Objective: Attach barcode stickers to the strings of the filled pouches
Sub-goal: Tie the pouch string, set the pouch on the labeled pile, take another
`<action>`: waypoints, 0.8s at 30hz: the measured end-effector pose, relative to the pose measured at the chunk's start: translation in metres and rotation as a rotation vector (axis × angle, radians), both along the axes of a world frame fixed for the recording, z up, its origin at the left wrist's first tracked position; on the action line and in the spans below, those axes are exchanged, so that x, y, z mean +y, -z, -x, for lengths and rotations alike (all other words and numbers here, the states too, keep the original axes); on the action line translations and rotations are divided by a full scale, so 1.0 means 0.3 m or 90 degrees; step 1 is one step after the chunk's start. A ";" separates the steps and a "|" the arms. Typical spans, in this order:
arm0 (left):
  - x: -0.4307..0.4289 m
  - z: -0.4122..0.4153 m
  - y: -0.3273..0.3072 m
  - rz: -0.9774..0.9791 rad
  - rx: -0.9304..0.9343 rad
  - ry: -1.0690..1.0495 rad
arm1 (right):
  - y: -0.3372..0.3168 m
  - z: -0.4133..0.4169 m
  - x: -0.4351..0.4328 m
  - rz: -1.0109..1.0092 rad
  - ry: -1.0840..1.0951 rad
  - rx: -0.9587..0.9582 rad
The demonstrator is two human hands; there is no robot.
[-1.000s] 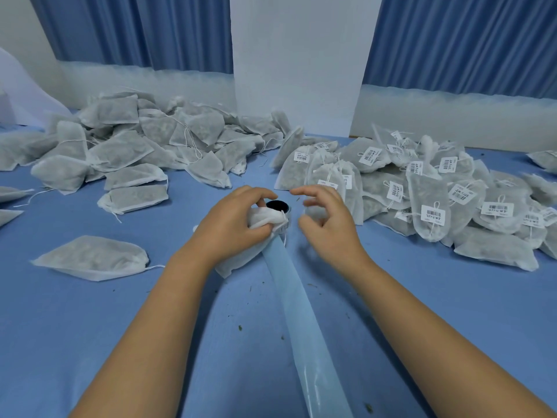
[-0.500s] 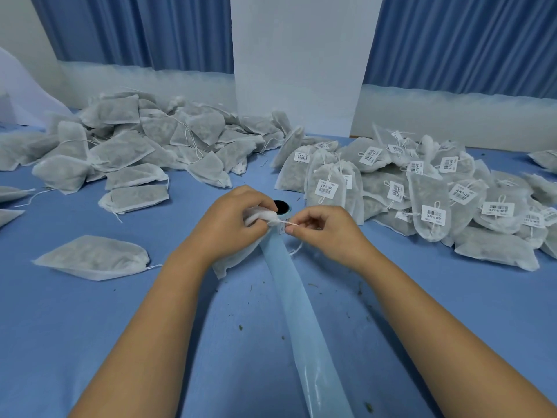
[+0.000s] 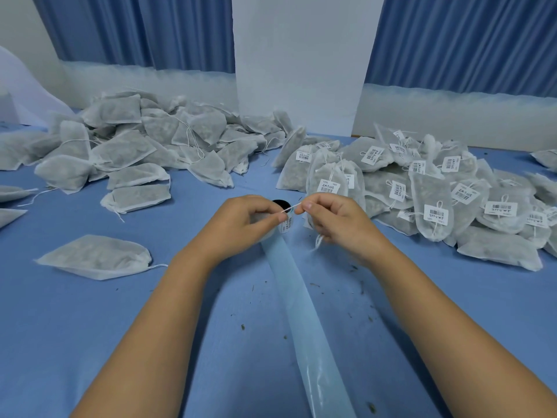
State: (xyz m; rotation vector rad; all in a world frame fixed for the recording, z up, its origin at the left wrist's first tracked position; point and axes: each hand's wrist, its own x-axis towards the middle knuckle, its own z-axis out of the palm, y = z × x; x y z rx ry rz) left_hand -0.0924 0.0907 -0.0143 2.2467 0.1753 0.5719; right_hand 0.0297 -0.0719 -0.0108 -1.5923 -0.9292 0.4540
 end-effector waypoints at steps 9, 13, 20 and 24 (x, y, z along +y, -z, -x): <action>-0.011 0.026 -0.029 0.293 0.038 0.196 | 0.027 -0.011 0.008 -0.111 0.111 -0.147; -0.019 0.016 -0.041 0.432 -0.058 0.115 | 0.058 0.042 0.024 -0.042 0.076 -0.353; 0.010 0.035 -0.024 0.251 0.023 0.024 | 0.040 0.061 0.013 -0.051 0.107 -0.501; -0.016 0.029 -0.027 0.219 0.115 0.127 | 0.028 0.035 -0.003 -0.078 0.176 -0.503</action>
